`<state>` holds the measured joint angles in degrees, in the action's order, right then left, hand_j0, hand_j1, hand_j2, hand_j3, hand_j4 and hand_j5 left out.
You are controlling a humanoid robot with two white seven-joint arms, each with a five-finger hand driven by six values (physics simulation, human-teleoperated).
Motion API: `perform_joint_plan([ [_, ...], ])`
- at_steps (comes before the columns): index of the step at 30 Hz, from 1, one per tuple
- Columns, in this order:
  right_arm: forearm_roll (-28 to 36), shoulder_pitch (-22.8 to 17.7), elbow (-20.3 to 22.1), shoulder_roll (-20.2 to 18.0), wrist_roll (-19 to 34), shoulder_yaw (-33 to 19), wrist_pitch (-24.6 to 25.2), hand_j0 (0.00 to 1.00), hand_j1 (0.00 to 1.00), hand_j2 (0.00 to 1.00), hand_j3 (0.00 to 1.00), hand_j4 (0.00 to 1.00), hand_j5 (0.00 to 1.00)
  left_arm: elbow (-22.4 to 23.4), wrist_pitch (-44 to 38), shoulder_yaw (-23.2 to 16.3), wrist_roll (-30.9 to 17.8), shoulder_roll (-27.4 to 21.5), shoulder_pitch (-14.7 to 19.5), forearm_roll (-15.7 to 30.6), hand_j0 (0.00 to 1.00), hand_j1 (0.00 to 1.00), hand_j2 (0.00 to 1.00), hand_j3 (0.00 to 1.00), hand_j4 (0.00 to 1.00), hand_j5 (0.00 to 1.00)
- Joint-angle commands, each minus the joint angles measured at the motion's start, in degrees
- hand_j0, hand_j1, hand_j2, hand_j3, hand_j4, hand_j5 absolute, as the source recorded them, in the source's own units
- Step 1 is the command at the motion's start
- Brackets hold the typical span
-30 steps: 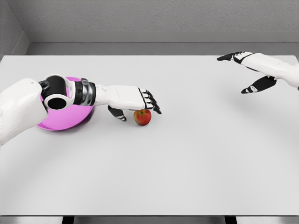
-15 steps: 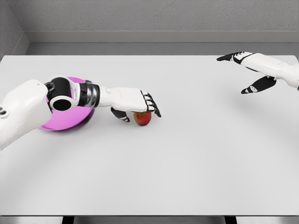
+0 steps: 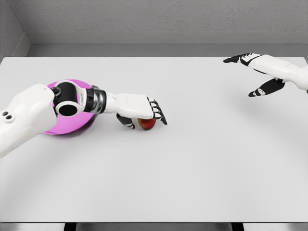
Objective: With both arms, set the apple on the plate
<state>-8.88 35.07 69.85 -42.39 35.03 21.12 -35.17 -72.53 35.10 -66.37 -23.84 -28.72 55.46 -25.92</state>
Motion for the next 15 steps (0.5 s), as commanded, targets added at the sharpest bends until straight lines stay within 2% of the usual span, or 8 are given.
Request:
perform_joint_plan([
  [1,0.45,-0.09,0.02,-0.06,-0.03,-0.03,0.17,1.00,1.00,1.00,1.00,1.00,1.00,0.11,-0.10,-0.34,0.03,0.24,0.00,0.17,0.90,0.90,0.90,0.90,0.90,0.90],
  [3,0.45,-0.09,0.02,-0.06,-0.03,-0.03,0.17,1.00,1.00,1.00,1.00,1.00,1.00,0.99,-0.10,-0.34,0.03,0.51,0.09,0.08,0.90,0.90,0.90,0.90,0.90,0.90],
  [5,0.45,-0.09,0.02,-0.06,-0.03,-0.03,0.17,1.00,1.00,1.00,1.00,1.00,1.00,4.15,-0.10,-0.34,0.11,1.83,0.35,-0.89,0.90,0.90,0.90,0.90,0.90,0.90],
  [12,0.45,0.00,0.02,-0.06,-0.03,-0.03,0.17,1.00,1.00,1.00,1.00,1.00,1.00,4.15,-0.10,-0.34,0.11,2.53,0.44,-1.15,0.89,0.89,0.89,0.89,0.89,0.89],
  [15,0.45,-0.09,0.02,-0.06,-0.03,-0.03,0.17,1.00,1.00,1.00,1.00,1.00,1.00,4.15,-0.10,-0.34,0.11,2.62,0.44,-1.59,0.79,0.79,0.79,0.79,0.79,0.79],
])
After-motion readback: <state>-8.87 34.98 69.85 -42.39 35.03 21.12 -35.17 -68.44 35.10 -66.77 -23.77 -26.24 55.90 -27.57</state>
